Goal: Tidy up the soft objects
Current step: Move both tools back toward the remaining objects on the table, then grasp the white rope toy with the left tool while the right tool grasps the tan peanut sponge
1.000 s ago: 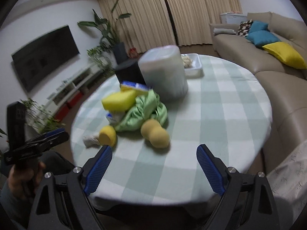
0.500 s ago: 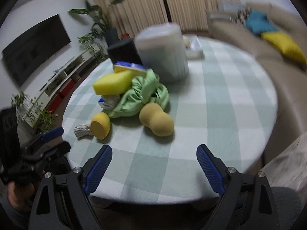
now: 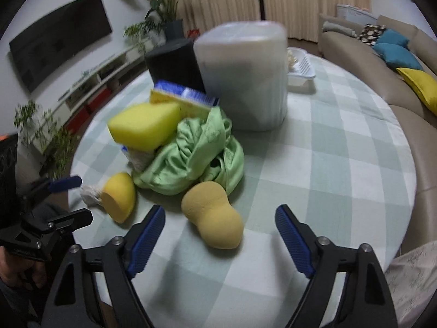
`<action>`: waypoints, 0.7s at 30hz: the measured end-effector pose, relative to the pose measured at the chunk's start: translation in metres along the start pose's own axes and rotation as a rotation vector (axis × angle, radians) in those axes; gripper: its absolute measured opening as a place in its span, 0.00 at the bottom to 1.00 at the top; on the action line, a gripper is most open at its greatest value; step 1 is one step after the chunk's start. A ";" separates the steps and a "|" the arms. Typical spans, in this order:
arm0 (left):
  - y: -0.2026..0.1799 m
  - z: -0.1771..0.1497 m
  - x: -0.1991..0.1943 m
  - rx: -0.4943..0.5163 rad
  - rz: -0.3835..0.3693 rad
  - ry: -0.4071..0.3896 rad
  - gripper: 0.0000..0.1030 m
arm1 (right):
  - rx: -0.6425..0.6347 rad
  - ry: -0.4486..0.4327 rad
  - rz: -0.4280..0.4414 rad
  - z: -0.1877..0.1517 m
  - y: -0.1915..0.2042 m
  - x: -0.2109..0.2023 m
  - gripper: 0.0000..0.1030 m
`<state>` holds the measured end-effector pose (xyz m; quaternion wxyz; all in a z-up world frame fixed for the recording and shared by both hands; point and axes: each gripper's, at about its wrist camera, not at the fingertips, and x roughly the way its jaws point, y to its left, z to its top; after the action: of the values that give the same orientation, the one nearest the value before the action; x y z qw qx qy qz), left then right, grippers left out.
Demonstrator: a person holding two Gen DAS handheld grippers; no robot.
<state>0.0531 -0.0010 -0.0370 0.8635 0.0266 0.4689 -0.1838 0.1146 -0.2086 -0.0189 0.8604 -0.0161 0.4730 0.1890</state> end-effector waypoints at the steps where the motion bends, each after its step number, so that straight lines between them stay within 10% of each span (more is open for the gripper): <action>1: -0.001 0.001 0.001 0.023 0.000 0.007 0.90 | -0.011 0.017 0.006 -0.001 0.000 0.003 0.73; 18: 0.000 0.016 0.015 0.181 -0.049 0.136 0.88 | -0.115 0.035 -0.008 0.000 0.012 0.015 0.66; 21: 0.001 0.016 0.014 0.202 -0.054 0.149 0.73 | -0.155 0.035 -0.025 0.000 0.015 0.016 0.60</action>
<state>0.0734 -0.0080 -0.0396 0.8140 0.1142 0.5113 -0.2508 0.1171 -0.1894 -0.0299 0.8504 -0.0916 0.4718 0.2141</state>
